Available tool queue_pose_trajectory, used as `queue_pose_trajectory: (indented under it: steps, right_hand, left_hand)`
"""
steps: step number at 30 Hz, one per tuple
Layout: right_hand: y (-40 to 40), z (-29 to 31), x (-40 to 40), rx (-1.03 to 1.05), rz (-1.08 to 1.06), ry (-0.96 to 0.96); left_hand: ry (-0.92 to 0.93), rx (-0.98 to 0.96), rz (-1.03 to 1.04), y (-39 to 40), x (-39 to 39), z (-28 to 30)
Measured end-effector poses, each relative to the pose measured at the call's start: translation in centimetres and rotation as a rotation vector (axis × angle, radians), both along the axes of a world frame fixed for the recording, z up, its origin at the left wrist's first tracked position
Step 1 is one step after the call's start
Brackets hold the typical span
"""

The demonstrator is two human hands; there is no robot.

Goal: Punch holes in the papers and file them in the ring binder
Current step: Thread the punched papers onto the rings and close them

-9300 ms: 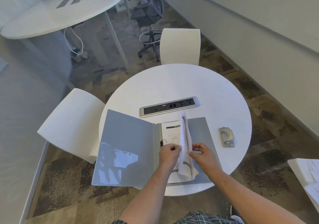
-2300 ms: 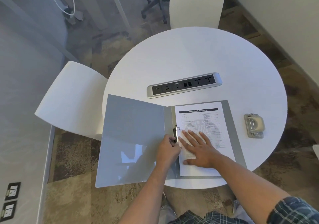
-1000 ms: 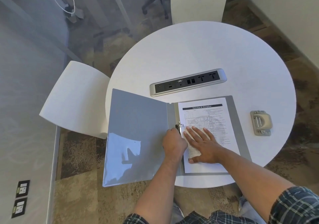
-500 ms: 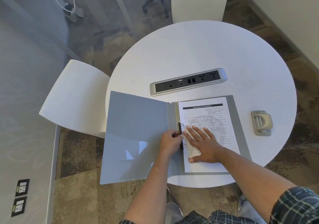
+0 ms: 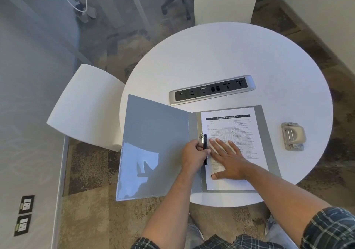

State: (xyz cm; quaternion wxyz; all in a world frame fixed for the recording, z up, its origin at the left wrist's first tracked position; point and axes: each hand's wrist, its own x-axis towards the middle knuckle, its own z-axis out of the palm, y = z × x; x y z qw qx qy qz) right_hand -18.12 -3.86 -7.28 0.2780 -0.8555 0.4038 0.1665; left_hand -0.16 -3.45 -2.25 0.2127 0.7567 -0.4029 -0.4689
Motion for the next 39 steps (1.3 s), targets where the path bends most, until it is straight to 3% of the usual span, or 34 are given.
queue_pose_trajectory:
  steps: [23,30,39]
  right_hand:
    - [0.0,-0.5,0.0,-0.014,-0.009,-0.013]
    - [0.1,-0.4,-0.1,-0.014,-0.025,-0.018]
    - [0.0,-0.4,0.1,-0.031,-0.019,-0.009]
  left_hand:
    - [0.045,0.095,-0.014,-0.8,0.0,0.3]
    - [-0.115,0.067,-0.138,0.9,1.1,1.1]
    - [-0.293,0.054,-0.075,2.1,0.8,1.6]
